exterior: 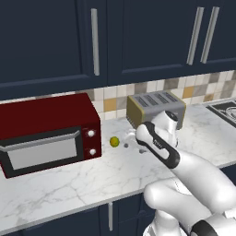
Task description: Place the liquor on the top shelf of the fridge to keep it out of children's reach, and place the onion and pear on lower shelves for easy access.
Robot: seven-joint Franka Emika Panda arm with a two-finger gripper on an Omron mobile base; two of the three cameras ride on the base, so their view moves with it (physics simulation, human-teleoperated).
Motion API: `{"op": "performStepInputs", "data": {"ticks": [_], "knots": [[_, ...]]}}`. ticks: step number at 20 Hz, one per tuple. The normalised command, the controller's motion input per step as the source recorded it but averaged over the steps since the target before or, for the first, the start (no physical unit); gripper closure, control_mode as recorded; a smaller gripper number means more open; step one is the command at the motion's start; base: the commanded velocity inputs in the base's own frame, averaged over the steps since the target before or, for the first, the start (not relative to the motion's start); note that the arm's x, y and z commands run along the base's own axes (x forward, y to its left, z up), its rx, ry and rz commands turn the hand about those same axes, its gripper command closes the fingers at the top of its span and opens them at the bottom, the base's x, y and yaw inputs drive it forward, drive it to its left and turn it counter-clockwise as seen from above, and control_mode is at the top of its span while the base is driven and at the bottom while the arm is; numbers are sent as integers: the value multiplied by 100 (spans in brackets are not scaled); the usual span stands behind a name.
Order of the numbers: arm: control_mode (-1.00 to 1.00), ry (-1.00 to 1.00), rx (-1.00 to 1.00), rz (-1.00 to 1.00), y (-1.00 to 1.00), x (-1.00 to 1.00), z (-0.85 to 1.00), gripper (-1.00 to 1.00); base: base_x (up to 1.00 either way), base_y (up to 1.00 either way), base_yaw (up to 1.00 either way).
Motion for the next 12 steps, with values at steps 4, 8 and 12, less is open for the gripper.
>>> {"op": "performStepInputs", "data": {"ticks": [4,8,12], "knots": [[-100,5,7,-13,9,28,0,-100,0,0,0],[-100,0,2,-12,13,26,-4,-100,0,0,0],[-100,0,0,-11,14,24,-6,-100,0,0,0]]}}
